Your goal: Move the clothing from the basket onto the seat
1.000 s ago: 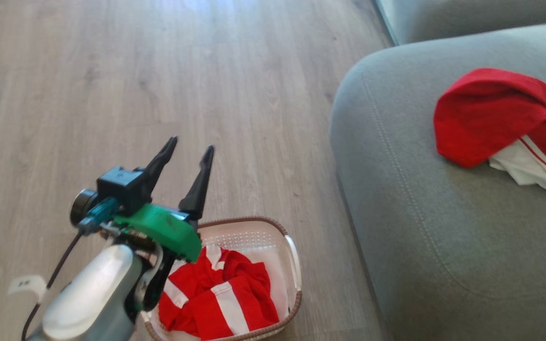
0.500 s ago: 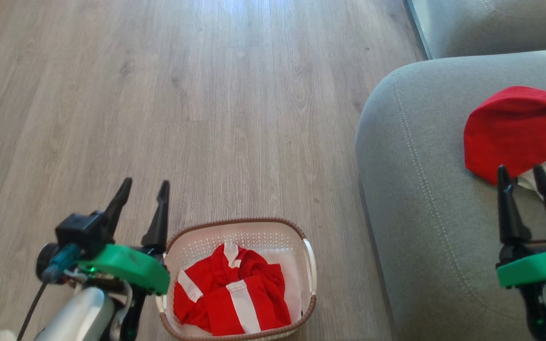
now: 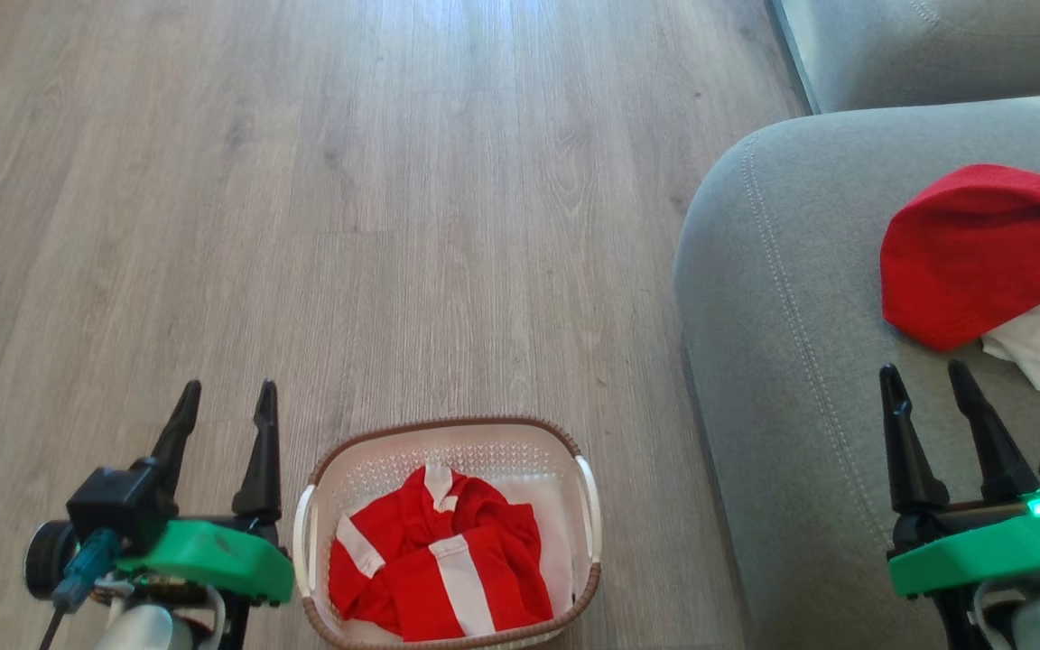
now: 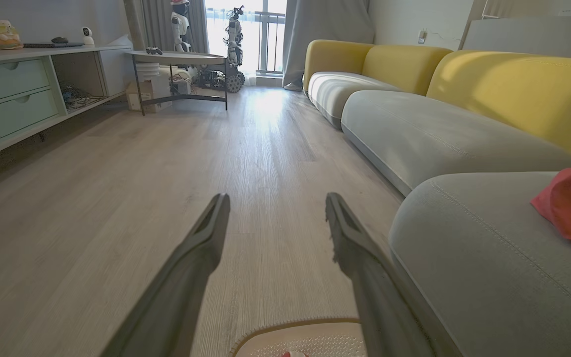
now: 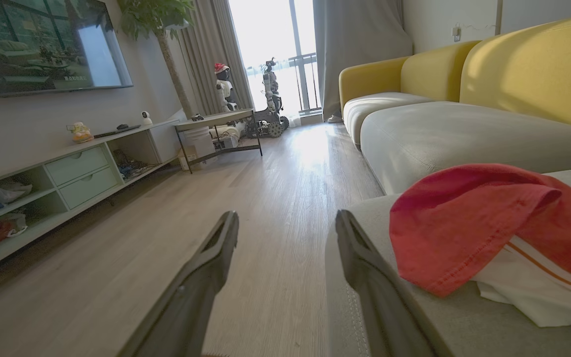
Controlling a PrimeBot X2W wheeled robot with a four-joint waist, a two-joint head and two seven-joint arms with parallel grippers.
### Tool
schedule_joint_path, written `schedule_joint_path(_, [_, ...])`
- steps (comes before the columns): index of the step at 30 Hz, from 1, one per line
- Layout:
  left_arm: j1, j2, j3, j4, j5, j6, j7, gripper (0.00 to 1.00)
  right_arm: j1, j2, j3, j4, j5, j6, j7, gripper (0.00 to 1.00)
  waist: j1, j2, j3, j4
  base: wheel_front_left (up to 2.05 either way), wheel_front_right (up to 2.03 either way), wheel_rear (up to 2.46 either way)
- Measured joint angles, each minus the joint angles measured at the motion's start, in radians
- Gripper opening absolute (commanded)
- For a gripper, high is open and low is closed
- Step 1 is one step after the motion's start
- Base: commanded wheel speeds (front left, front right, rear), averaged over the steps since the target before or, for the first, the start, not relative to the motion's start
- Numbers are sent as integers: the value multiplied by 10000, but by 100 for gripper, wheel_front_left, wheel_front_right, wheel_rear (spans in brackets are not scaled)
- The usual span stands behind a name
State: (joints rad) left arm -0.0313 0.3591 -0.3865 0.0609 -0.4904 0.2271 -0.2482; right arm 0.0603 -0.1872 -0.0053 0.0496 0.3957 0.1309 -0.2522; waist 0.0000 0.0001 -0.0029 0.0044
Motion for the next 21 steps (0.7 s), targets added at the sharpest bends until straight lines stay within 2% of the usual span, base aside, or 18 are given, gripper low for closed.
schedule_joint_path(21, [190, -744, 775, 282, 782, -865, -10, 100, -2, 4, 96, -188, 0, 0, -2, 100, 0, 0, 213, -107, 0, 0, 0])
